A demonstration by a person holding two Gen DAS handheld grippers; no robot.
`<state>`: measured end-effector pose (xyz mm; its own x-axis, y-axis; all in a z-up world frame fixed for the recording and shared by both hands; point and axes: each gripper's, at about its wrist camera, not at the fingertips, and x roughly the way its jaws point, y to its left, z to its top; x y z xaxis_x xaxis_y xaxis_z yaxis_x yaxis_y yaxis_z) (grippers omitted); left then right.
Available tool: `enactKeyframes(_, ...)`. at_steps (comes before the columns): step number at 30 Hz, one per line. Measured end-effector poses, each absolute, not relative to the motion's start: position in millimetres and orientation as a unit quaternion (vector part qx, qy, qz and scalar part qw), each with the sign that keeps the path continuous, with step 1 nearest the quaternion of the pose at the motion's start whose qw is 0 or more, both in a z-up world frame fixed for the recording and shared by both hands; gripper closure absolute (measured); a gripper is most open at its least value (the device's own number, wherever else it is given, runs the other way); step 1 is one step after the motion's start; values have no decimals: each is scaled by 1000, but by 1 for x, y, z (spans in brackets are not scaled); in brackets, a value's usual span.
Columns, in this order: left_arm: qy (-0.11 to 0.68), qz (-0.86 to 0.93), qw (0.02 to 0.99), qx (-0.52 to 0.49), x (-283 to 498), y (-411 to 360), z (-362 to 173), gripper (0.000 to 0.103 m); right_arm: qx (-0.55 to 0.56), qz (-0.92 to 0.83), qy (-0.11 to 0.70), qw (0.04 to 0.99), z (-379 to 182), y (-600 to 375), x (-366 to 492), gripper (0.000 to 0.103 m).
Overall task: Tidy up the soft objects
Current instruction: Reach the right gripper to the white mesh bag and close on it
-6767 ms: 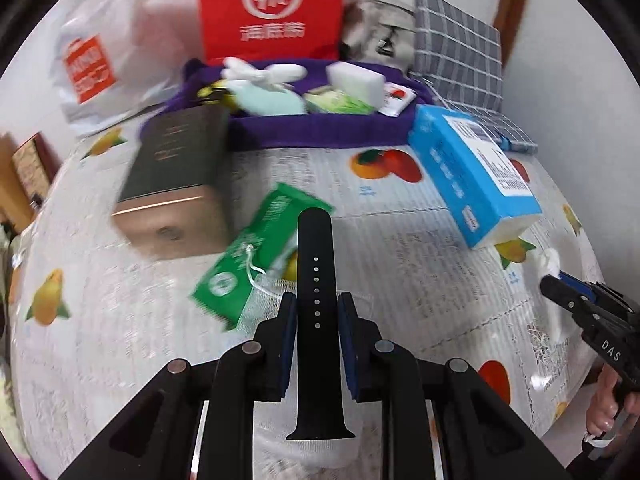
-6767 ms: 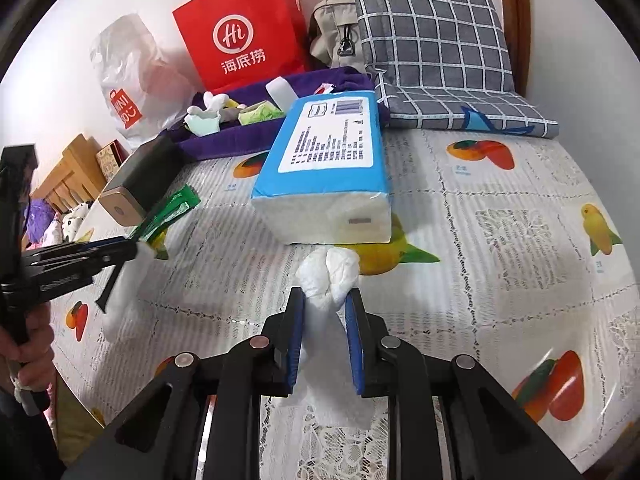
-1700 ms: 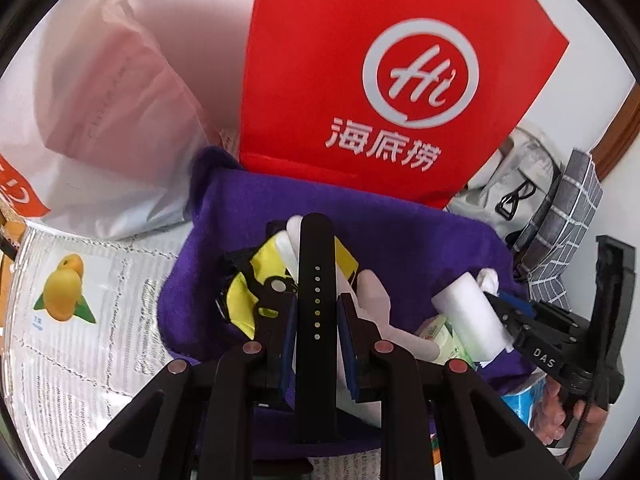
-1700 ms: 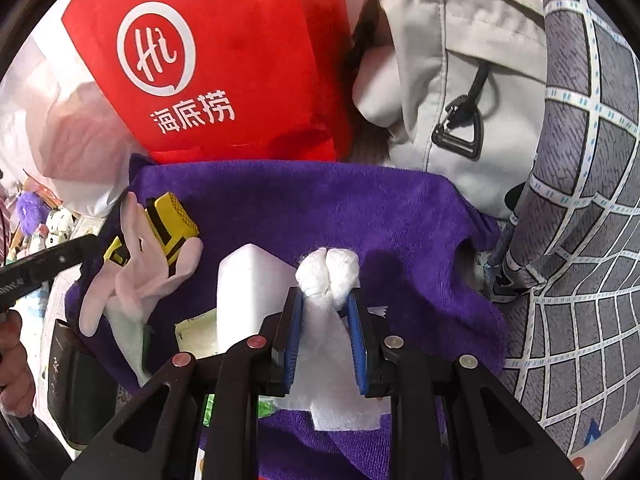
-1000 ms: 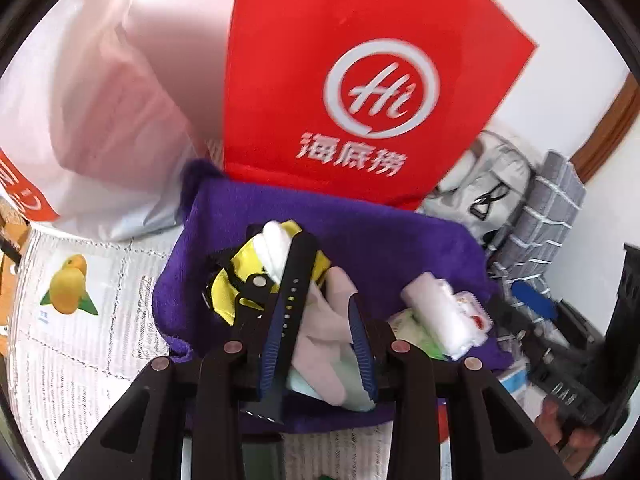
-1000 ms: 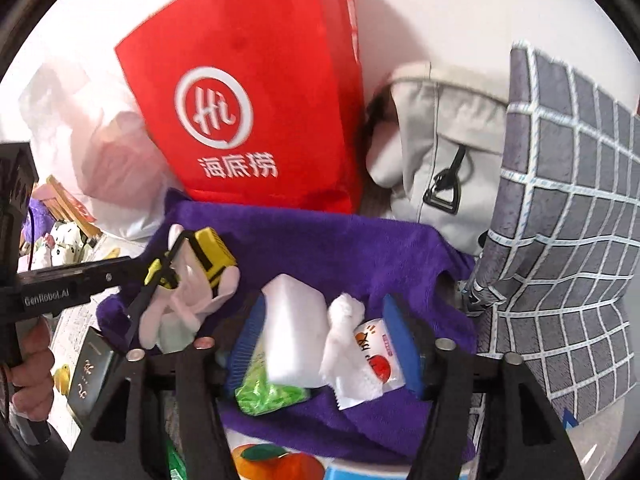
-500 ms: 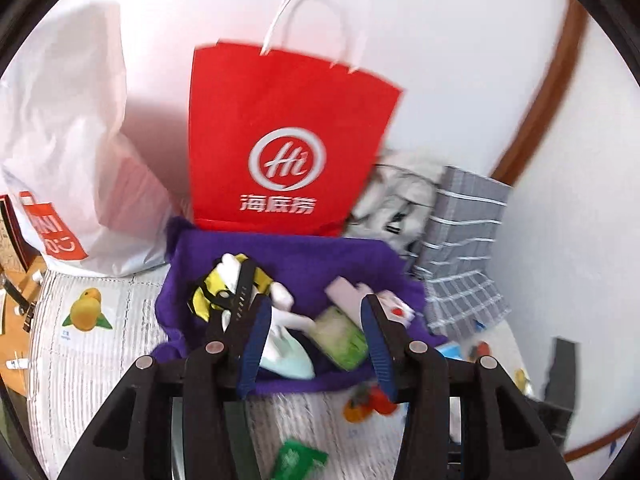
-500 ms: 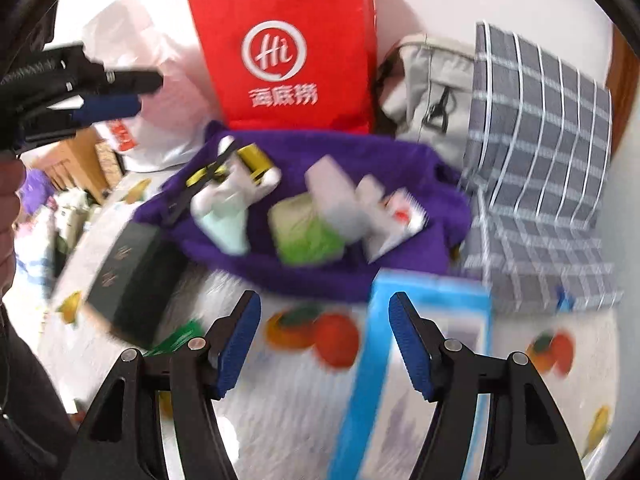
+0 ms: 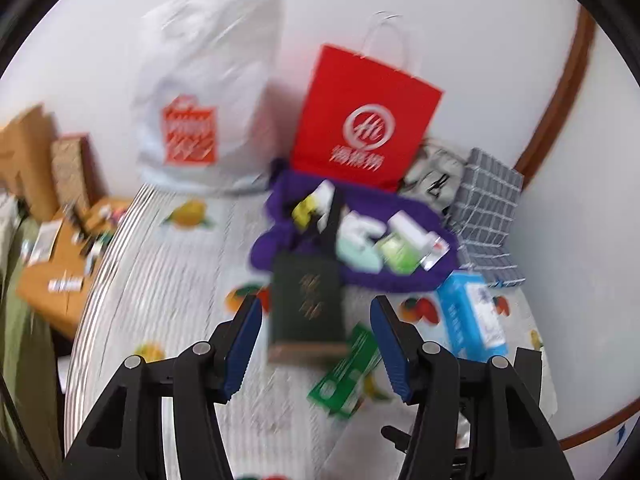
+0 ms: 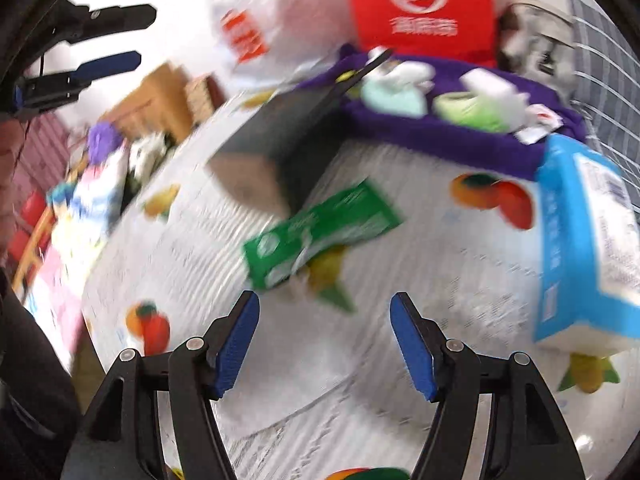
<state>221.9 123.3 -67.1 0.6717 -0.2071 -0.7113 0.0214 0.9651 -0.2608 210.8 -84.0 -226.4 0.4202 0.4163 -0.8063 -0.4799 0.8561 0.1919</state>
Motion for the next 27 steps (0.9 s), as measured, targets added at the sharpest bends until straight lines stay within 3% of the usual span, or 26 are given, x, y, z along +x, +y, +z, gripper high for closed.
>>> enactKeyframes(4,418,-62,896,-136,195,135,-95,49,-66,292,471,830,-243,-66,194,25)
enactKeyframes(8,429,-70,888,-147,172,139,-114,49,-61,321,467,822,-251,-58,183,0)
enactKeyframes(16,444,-65,880,-156,150,136,-133,49,-137,297,441,836,-259,-36,167,0)
enactKeyframes(24,462,-51,869,-167,148,130,-156,49,-134,279,434,846,-260,-34,166,1)
enactKeyframes(27,473,-38,866,-155,150,126,-165,49,-137,285,419,851,-257,-36,161,16)
